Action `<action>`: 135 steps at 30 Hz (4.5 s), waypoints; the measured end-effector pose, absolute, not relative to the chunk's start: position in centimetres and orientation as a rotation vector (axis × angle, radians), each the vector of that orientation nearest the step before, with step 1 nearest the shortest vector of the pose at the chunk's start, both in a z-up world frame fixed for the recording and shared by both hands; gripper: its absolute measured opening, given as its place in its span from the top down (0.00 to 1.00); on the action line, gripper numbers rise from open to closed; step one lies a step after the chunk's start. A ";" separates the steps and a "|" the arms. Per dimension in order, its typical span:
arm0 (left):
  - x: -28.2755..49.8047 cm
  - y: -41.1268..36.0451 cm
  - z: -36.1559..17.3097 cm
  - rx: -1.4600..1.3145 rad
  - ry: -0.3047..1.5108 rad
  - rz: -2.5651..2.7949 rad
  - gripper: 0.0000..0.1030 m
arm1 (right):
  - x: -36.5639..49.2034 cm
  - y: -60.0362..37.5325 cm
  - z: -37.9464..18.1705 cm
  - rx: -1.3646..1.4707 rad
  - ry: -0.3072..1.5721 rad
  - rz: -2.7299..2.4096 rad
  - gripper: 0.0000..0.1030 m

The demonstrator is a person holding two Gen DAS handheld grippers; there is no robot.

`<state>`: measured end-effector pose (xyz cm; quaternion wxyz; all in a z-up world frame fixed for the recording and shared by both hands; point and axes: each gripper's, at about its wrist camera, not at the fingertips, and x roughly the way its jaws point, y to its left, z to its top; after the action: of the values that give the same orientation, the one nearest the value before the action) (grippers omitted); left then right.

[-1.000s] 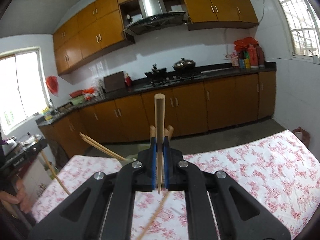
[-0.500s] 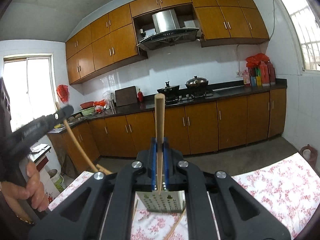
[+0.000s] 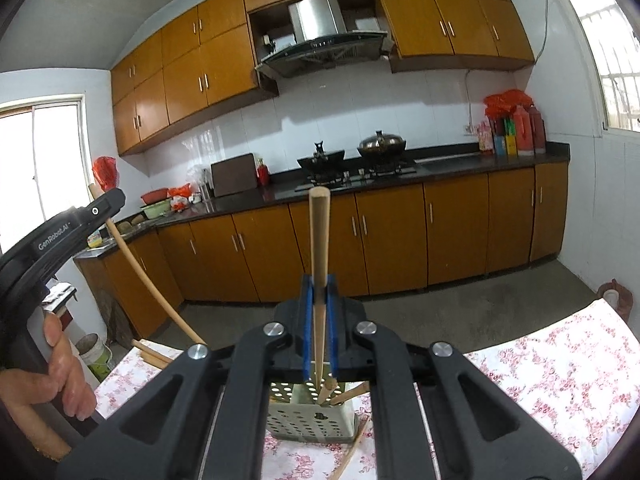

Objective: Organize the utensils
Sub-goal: 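Open both tools to drop the chopsticks into the green holder, then grasp a chopstick with the right tool while the left tool reaches toward another, then close the left tool on a loose chopstick while the right tool holds its chopstick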

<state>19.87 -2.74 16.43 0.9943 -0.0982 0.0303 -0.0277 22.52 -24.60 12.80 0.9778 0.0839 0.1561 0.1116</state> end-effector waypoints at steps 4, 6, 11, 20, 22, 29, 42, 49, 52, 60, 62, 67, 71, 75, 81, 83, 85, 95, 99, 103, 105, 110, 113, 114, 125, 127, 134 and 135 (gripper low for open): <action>20.4 -2.9 15.5 -0.183 0.077 -0.052 0.93 | 23.2 -24.2 12.0 0.162 0.331 0.221 0.93; 20.5 -2.8 15.2 -0.184 0.086 -0.050 0.93 | 23.4 -24.0 11.8 0.158 0.337 0.219 0.93; 21.0 -2.9 14.7 -0.177 0.119 -0.060 0.93 | 23.5 -23.5 11.2 0.150 0.352 0.223 0.91; 20.3 -1.3 15.5 -0.198 0.161 -0.048 0.66 | 21.5 -24.1 12.0 0.150 0.327 0.203 0.82; 20.0 -1.1 15.7 -0.189 0.171 -0.037 0.66 | 20.6 -24.5 12.2 0.154 0.323 0.195 0.81; 17.2 1.4 15.5 -0.169 0.206 0.001 0.64 | 15.8 -26.3 11.3 0.165 0.320 0.169 0.76; 13.3 6.7 4.9 -0.121 0.443 0.148 0.64 | 14.0 -23.2 -5.3 0.165 0.724 0.152 0.74; 12.4 7.6 -1.1 -0.149 0.606 0.156 0.64 | 14.7 -18.9 -10.3 0.138 0.846 0.174 0.74; 12.2 7.6 -2.3 -0.158 0.640 0.148 0.64 | 15.2 -17.8 -11.2 0.113 0.869 0.158 0.74; 12.4 6.3 -4.1 -0.160 0.691 0.093 0.64 | 16.1 -18.8 -11.9 0.107 0.871 0.074 0.91; 12.4 5.6 -4.5 -0.164 0.703 0.062 0.63 | 16.3 -20.2 -11.9 0.126 0.868 0.037 0.92; 12.5 3.5 -5.4 -0.165 0.728 -0.022 0.55 | 17.0 -25.0 -12.0 0.182 0.860 -0.076 0.92; 12.7 1.5 -6.3 -0.142 0.763 -0.080 0.54 | 17.0 -29.8 -12.2 0.268 0.850 -0.184 0.92; 13.1 -0.5 -7.2 -0.114 0.798 -0.101 0.54 | 16.6 -31.3 -12.4 0.283 0.845 -0.185 0.92; 13.9 -3.0 -8.9 -0.063 0.856 -0.080 0.54 | 16.1 -30.2 -12.4 0.243 0.849 -0.131 0.92; 14.3 -3.3 -9.5 -0.044 0.875 -0.059 0.55 | 16.1 -29.7 -12.3 0.226 0.851 -0.113 0.92; 14.5 -3.3 -10.0 -0.033 0.886 -0.033 0.70 | 16.2 -29.1 -12.2 0.207 0.853 -0.095 0.92; 16.5 1.0 -10.1 -0.046 0.886 0.089 0.92 | 16.9 -26.4 -12.2 0.125 0.860 -0.027 0.92; 17.5 3.2 -10.1 -0.060 0.886 0.127 0.92 | 17.3 -25.8 -12.2 0.099 0.862 -0.013 0.92; 17.8 3.8 -10.2 -0.045 0.882 0.112 0.92 | 17.8 -25.2 -12.1 0.076 0.863 -0.005 0.92; 17.9 3.7 -10.2 -0.036 0.877 0.112 0.92 | 17.9 -25.0 -12.1 0.070 0.864 -0.003 0.92; 17.9 3.6 -10.1 -0.049 0.876 0.107 0.92 | 18.1 -25.0 -12.0 0.074 0.867 0.000 0.92; 17.9 3.7 -10.2 -0.055 0.876 0.104 0.91 | 18.1 -25.1 -12.1 0.076 0.867 0.000 0.92; 17.9 3.6 -10.2 -0.058 0.876 0.102 0.91 | 18.1 -25.1 -12.1 0.075 0.868 0.000 0.92; 17.9 3.9 -10.2 -0.075 0.874 0.096 0.91 | 18.1 -25.1 -12.1 0.073 0.868 -0.001 0.92; 17.9 3.9 -10.2 -0.076 0.874 0.096 0.91 | 18.2 -25.1 -12.1 0.073 0.868 -0.001 0.92; 17.8 3.9 -10.1 -0.082 0.873 0.094 0.91 | 18.2 -25.1 -12.0 0.076 0.868 0.001 0.92; 17.8 3.9 -10.1 -0.084 0.873 0.092 0.91 | 18.2 -25.1 -12.1 0.080 0.868 0.002 0.92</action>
<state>17.82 3.88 -10.09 0.9043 -0.0405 0.4226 0.0444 18.25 -25.07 -12.06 0.9065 0.0388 0.4205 0.0012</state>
